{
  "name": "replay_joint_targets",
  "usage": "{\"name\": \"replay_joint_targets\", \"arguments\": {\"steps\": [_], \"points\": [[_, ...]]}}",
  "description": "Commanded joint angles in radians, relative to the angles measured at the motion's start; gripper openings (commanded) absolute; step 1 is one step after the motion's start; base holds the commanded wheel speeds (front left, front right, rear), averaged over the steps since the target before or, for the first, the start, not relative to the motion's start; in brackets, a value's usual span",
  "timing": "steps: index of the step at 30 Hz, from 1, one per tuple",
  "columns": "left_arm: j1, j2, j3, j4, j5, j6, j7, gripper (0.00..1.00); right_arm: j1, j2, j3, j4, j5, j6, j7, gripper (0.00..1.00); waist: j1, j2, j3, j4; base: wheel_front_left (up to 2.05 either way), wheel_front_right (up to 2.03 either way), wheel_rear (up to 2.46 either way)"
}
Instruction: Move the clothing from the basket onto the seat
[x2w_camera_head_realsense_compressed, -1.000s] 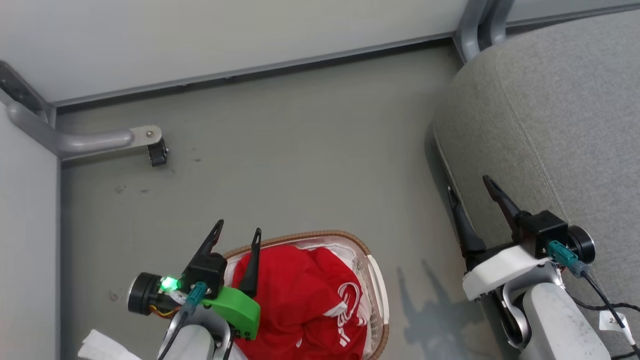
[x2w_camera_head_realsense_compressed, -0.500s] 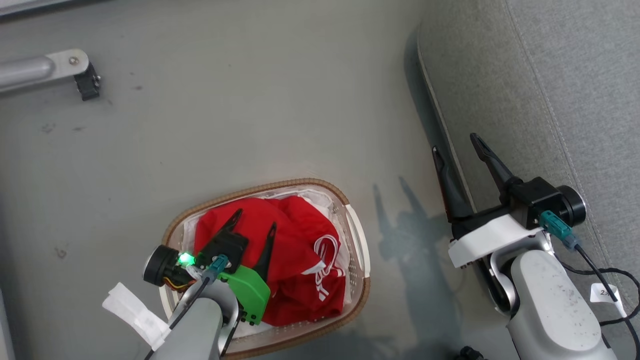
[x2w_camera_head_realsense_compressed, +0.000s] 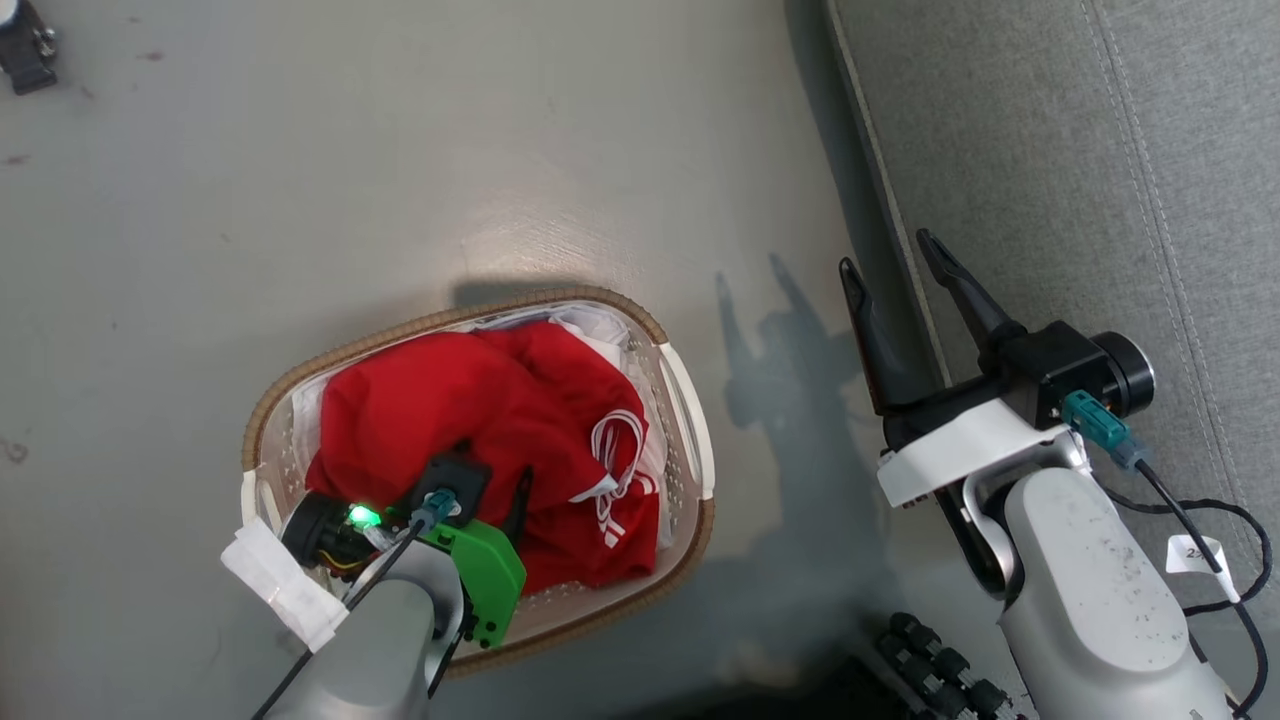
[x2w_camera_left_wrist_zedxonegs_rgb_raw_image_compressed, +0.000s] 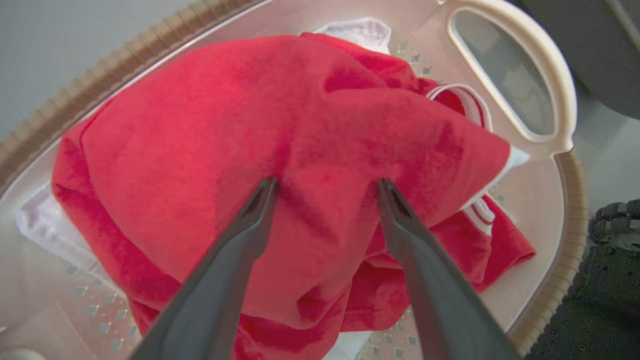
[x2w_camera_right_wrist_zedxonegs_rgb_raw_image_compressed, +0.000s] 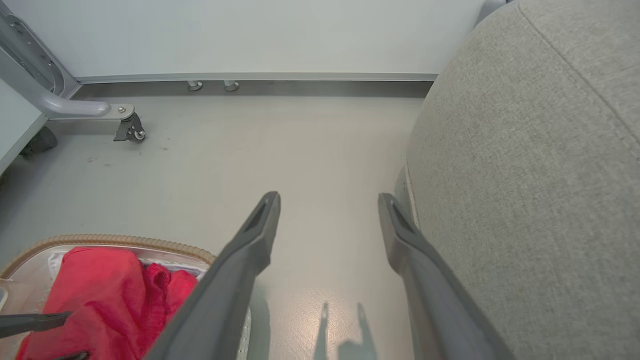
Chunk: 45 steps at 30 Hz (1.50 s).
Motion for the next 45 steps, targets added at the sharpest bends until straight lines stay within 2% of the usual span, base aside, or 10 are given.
{"name": "replay_joint_targets", "arguments": {"steps": [1,10,19,20,21,27,33,45], "points": [[-0.033,0.003,-0.008,0.015,-0.004,-0.002,-0.001,1.00,-0.021,-0.003,0.002,-0.002,-0.003,-0.001,-0.005,1.00,-0.0001,-0.0001,0.041,-0.015,0.00,0.00,0.00],[-0.108,0.002,-0.010,0.090,-0.018,0.033,-0.001,1.00,-0.035,-0.005,-0.003,-0.013,0.001,-0.001,-0.005,1.00,-0.0001,-0.0001,0.105,-0.017,0.00,0.00,0.00],[-0.159,0.003,-0.006,0.139,-0.039,0.040,-0.001,1.00,-0.045,-0.003,0.003,-0.015,0.002,-0.001,-0.005,1.00,-0.0001,-0.0001,0.139,-0.017,0.00,0.00,0.00],[-0.164,0.003,-0.006,0.146,-0.044,0.036,0.000,0.43,-0.047,-0.003,0.003,-0.012,0.002,-0.001,-0.005,1.00,-0.0001,-0.0001,0.140,-0.016,0.00,0.00,0.00],[-0.166,0.002,-0.009,0.150,-0.046,0.033,0.000,0.00,-0.047,-0.003,0.003,-0.010,0.002,-0.001,-0.005,1.00,-0.0001,-0.0001,0.140,-0.016,0.00,0.00,0.00],[-0.145,0.003,-0.016,0.173,-0.069,0.022,0.000,0.00,-0.051,0.000,0.010,0.005,0.010,-0.001,-0.005,1.00,-0.0001,-0.0001,0.102,-0.015,0.00,0.00,0.00],[-0.083,0.002,-0.013,0.153,-0.087,0.016,0.000,0.00,-0.019,0.002,0.002,0.024,0.019,-0.001,-0.005,1.00,-0.0001,-0.0001,-0.005,-0.003,0.00,0.00,0.00],[0.124,0.002,-0.032,-0.038,-0.164,0.018,0.000,0.00,0.087,-0.017,-0.053,0.055,0.014,-0.001,-0.005,1.00,-0.0001,-0.0001,-0.281,0.088,0.00,0.00,0.00]]}}
